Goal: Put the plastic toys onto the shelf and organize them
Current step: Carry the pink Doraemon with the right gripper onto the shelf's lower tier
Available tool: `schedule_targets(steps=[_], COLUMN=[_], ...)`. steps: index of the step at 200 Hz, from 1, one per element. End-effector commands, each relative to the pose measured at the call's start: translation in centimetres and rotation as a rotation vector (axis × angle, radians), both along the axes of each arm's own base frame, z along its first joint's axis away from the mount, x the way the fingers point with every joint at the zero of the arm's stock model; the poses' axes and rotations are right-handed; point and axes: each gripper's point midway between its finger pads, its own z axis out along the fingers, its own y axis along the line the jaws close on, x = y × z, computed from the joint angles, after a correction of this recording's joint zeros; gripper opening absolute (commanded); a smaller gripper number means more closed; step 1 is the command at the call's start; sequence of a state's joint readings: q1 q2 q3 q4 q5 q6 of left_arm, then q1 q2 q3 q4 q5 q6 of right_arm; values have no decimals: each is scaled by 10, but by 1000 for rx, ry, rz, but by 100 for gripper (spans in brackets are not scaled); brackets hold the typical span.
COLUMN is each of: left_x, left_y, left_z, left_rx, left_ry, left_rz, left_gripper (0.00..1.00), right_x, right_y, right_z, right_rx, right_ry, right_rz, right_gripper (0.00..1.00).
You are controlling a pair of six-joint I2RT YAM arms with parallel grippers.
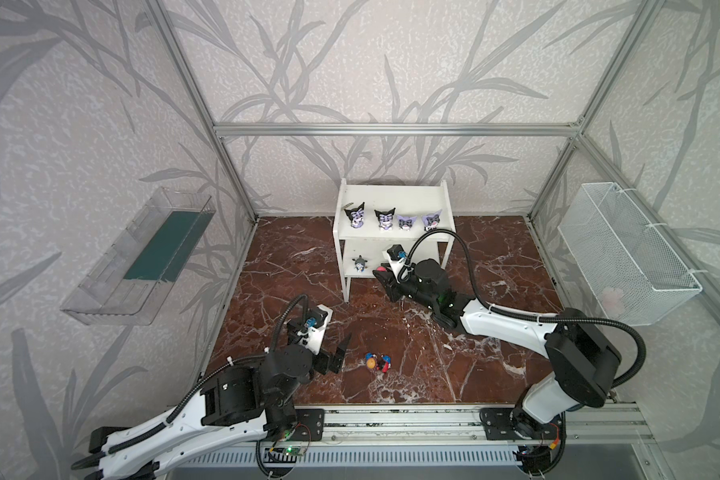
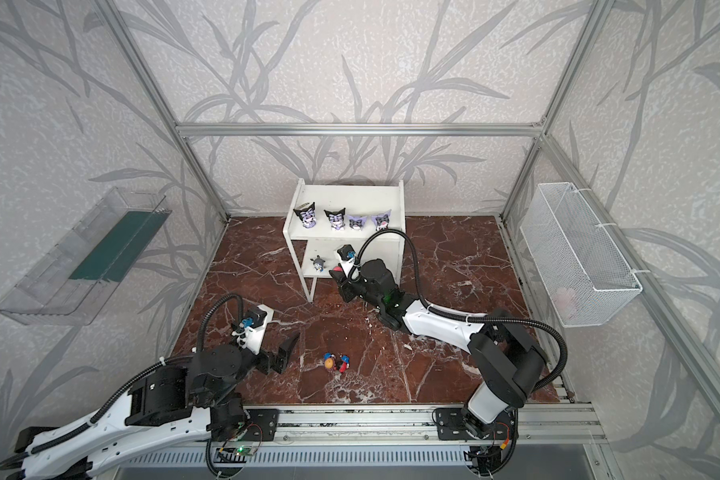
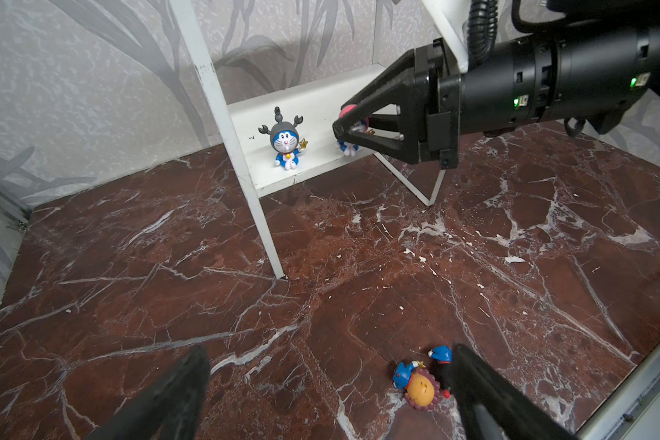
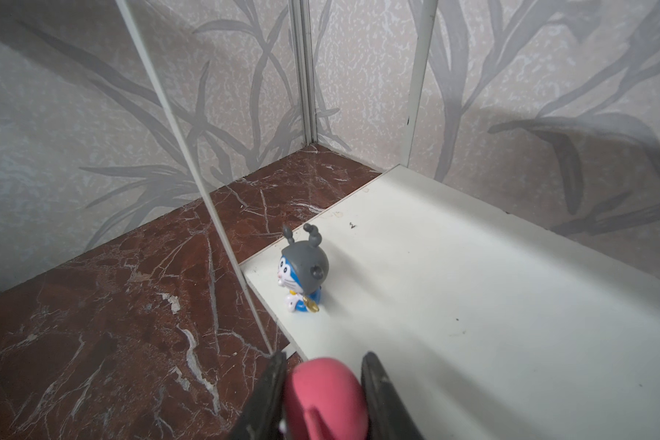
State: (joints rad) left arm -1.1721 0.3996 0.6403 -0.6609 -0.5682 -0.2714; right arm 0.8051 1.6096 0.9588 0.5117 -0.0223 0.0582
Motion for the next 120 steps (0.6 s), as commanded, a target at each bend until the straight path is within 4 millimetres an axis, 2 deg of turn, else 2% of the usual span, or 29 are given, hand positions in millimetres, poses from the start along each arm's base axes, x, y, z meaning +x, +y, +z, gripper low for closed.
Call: schedule_targets(steps=[1,61,120], left_x=[-2,-3,-4], left_y=[0,-3,-5], left_z=[2,2,1], left_rx=[7,3,-2], left_ry=[1,4,5], left_rz=[-20,-34,-40], left_gripper=[99,99,99], right_x=[13,25,31], right_y=[1,5,3], right_z=[17,8,10], right_rx=[35,45,55], right_ry=[-45,-50,-62], right_rz=[-30,-60,-90], right_gripper=[20,22,23])
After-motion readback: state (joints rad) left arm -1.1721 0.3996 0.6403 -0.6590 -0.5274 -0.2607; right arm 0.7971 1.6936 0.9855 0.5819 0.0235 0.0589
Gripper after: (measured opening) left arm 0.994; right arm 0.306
